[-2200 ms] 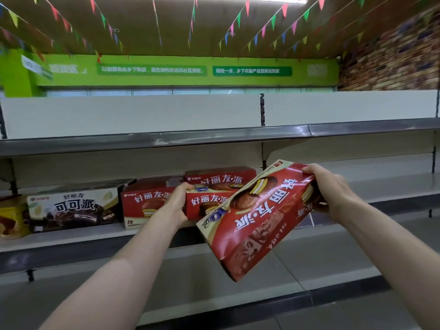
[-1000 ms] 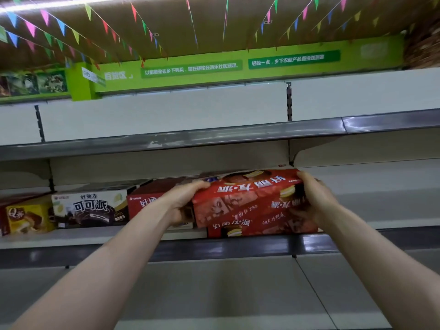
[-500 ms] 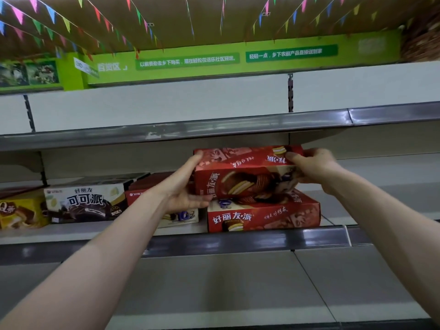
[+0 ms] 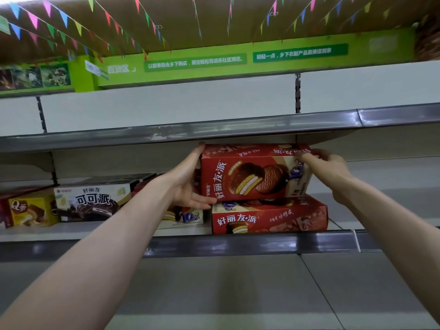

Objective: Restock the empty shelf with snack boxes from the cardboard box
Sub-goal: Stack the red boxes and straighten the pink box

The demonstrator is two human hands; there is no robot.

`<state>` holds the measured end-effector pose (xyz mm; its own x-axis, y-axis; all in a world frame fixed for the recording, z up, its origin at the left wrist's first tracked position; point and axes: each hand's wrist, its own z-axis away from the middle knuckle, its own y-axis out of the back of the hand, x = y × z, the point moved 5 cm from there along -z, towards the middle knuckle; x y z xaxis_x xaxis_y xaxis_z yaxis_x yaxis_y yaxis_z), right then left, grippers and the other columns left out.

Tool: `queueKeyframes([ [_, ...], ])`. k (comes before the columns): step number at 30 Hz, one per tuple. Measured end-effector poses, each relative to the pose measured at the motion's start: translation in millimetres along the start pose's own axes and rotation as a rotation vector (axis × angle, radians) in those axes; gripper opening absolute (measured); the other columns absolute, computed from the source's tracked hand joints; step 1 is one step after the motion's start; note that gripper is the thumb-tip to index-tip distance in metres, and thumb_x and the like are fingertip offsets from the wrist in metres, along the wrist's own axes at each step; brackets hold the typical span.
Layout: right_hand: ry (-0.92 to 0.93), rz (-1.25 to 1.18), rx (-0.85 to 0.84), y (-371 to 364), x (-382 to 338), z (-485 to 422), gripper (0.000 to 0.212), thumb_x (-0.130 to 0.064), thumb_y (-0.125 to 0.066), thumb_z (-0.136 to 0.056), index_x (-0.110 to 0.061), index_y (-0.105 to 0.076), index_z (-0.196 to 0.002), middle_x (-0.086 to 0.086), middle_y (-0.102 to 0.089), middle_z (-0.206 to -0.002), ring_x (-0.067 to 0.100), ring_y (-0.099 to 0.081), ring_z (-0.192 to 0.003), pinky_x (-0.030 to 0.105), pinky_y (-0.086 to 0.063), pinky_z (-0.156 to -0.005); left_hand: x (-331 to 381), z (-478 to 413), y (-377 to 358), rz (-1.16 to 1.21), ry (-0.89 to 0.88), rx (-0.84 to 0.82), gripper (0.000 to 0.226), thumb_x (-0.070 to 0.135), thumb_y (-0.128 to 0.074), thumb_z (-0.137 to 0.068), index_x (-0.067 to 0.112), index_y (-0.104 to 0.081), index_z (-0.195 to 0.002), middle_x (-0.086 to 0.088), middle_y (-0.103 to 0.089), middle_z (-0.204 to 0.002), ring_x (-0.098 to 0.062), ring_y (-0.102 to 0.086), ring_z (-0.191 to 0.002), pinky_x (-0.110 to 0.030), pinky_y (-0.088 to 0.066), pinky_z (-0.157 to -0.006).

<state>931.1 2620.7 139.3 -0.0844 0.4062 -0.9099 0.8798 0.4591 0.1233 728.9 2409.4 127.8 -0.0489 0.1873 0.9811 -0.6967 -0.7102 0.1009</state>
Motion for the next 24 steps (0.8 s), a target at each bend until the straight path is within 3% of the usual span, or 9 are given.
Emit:
queueKeyframes([
  [4,-0.031,-0.039,-0.031,1.7,4.1,2.3,0.062,-0.043,-0.067,-0.085,-0.011,-0.046,-0.135,0.005,-0.054,-0.118,0.022,-0.052,-0.105,0.036,-0.045,-0.084,-2.3,4.2,0.1,-0.033,0.022,-0.103,0.097,0.094,-0.026,-0.069,0.030,-0.034,-0.142,-0.017,-0.059,-0.126,-0.036,-0.071,-0.092,-0.047,-0.054,-0.082],
  [6,-0.053,-0.022,-0.038,3.1,4.6,4.4,0.069,-0.049,-0.069,-0.081,-0.011,-0.044,-0.134,0.010,-0.055,-0.123,0.028,-0.055,-0.110,0.045,-0.049,-0.093,-4.7,7.8,-4.1,-0.007,0.004,-0.177,0.097,0.093,-0.030,-0.066,0.032,-0.033,-0.142,-0.018,-0.057,-0.128,-0.035,-0.070,-0.096,-0.047,-0.053,-0.085],
  [9,-0.065,-0.019,-0.031,5.7,5.0,2.5,0.064,-0.049,-0.068,-0.081,-0.010,-0.047,-0.128,0.011,-0.059,-0.115,0.028,-0.060,-0.102,0.048,-0.053,-0.088,-10.9,6.7,-5.9,0.008,-0.033,-0.162,0.096,0.089,-0.039,-0.064,0.028,-0.037,-0.138,-0.020,-0.057,-0.126,-0.033,-0.070,-0.092,-0.048,-0.054,-0.088],
  [12,-0.147,-0.176,-0.021,7.3,7.8,3.2,0.056,-0.050,-0.061,-0.086,-0.009,-0.049,-0.123,0.014,-0.064,-0.107,0.023,-0.062,-0.090,0.041,-0.055,-0.075,-18.1,1.1,-6.5,0.222,-0.011,-0.101,0.087,0.086,-0.040,-0.074,0.018,-0.045,-0.129,-0.025,-0.058,-0.120,-0.042,-0.065,-0.102,-0.053,-0.052,-0.089],
  [14,-0.229,-0.220,-0.025,6.8,14.9,5.7,0.051,-0.050,-0.056,-0.089,-0.009,-0.050,-0.117,0.015,-0.066,-0.095,0.022,-0.063,-0.083,0.038,-0.055,-0.072,-20.9,-0.7,-6.6,0.279,-0.042,-0.052,0.066,0.070,-0.050,-0.084,0.012,-0.056,-0.116,-0.019,-0.067,-0.105,-0.034,-0.065,-0.097,-0.049,-0.054,-0.085],
  [16,-0.273,-0.218,-0.046,5.5,22.5,9.8,0.042,-0.041,-0.057,-0.092,-0.007,-0.050,-0.116,0.014,-0.066,-0.090,0.023,-0.064,-0.083,0.042,-0.054,-0.083,-23.3,1.2,-10.5,0.237,-0.105,-0.014,0.033,0.039,-0.059,-0.090,0.012,-0.059,-0.110,-0.011,-0.071,-0.088,-0.023,-0.066,-0.081,-0.039,-0.055,-0.071],
  [17,-0.285,-0.220,-0.053,5.2,26.5,10.7,0.040,-0.034,-0.059,-0.092,-0.006,-0.050,-0.119,0.014,-0.067,-0.093,0.024,-0.064,-0.085,0.044,-0.053,-0.087,-24.8,1.2,-11.5,0.237,-0.128,-0.017,0.029,0.026,-0.061,-0.089,0.013,-0.057,-0.114,-0.011,-0.071,-0.090,-0.022,-0.067,-0.077,-0.036,-0.055,-0.065],
  [21,-0.290,-0.243,-0.113,6.3,31.6,17.7,0.032,-0.022,-0.061,-0.089,-0.007,-0.053,-0.117,0.013,-0.069,-0.095,0.025,-0.066,-0.083,0.041,-0.054,-0.075,-26.3,-7.0,-7.9,0.395,-0.284,-0.038,0.079,0.002,-0.069,-0.072,0.026,-0.042,-0.142,-0.016,-0.066,-0.115,-0.025,-0.069,-0.081,-0.036,-0.057,-0.057],
  [24,-0.297,-0.231,-0.170,6.2,32.3,21.7,0.030,-0.026,-0.063,-0.089,-0.012,-0.052,-0.113,0.012,-0.069,-0.098,0.026,-0.066,-0.087,0.038,-0.052,-0.067,-21.2,-3.3,-11.7,0.444,-0.381,-0.038,0.062,-0.008,-0.051,-0.082,0.031,-0.051,-0.130,-0.011,-0.068,-0.106,-0.025,-0.066,-0.081,-0.034,-0.057,-0.059],
])
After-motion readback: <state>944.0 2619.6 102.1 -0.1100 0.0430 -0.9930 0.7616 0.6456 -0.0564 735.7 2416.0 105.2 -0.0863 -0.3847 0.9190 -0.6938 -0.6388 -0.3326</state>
